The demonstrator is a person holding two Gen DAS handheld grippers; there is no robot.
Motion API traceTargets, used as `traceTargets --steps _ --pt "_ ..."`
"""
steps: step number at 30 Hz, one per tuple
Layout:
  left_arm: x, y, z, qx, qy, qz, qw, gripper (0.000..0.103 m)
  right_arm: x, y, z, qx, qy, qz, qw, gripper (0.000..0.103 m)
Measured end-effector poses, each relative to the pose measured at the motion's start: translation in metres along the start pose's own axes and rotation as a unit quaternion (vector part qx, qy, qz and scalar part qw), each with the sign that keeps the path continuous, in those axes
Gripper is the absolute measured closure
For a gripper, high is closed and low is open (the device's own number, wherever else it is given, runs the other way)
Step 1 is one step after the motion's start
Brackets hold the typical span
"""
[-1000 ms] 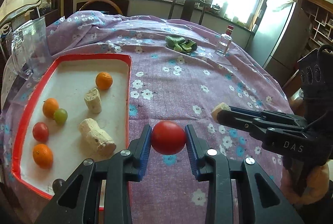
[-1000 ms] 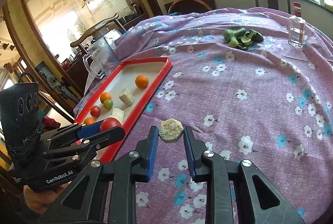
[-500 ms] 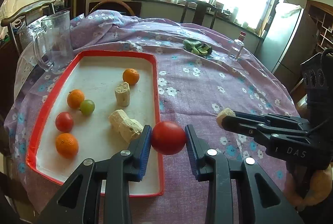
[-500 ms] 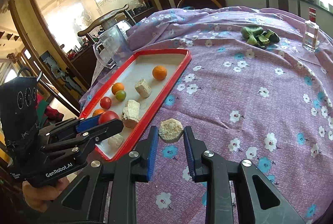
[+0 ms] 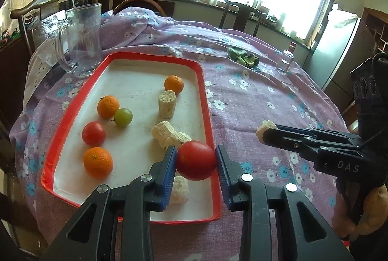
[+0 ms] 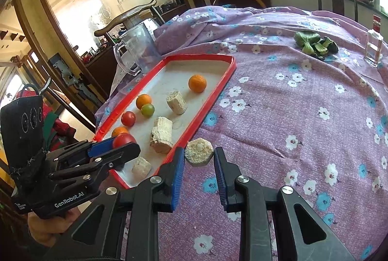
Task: Organize fruits
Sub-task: 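Carry the tomato with left tool while right tool carries the bread piece to the tray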
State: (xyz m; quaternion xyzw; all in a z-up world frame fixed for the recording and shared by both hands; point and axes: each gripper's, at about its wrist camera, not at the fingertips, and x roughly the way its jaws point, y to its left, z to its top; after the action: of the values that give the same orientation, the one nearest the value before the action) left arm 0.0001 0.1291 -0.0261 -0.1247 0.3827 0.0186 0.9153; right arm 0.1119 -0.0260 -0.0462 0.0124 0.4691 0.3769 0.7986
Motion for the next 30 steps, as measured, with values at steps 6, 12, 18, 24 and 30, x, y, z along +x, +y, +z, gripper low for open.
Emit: traceTargets --steps 6,12,18,24,30 --pt "-0.013 0.036 -0.002 -0.036 -0.007 0.011 0.9993 0.071 0.020 0.014 0.017 -0.014 0.004 0.008 1.000 0.078" --pt "-0.017 0.070 -0.001 -0.074 -0.010 0.023 0.9969 0.071 0.047 0.031 0.034 -0.032 0.013 0.011 0.999 0.078" --pt "-0.003 0.082 0.015 -0.074 -0.004 0.027 0.9969 0.071 0.074 0.037 0.048 -0.042 0.023 -0.006 0.999 0.078" --pt "0.025 0.072 0.021 -0.056 0.017 0.014 0.9982 0.071 0.089 0.040 0.051 -0.050 0.031 -0.011 0.998 0.078" --pt "0.048 0.065 0.018 -0.044 0.036 0.016 0.9983 0.071 0.098 0.038 0.050 -0.055 0.040 -0.011 0.998 0.078"
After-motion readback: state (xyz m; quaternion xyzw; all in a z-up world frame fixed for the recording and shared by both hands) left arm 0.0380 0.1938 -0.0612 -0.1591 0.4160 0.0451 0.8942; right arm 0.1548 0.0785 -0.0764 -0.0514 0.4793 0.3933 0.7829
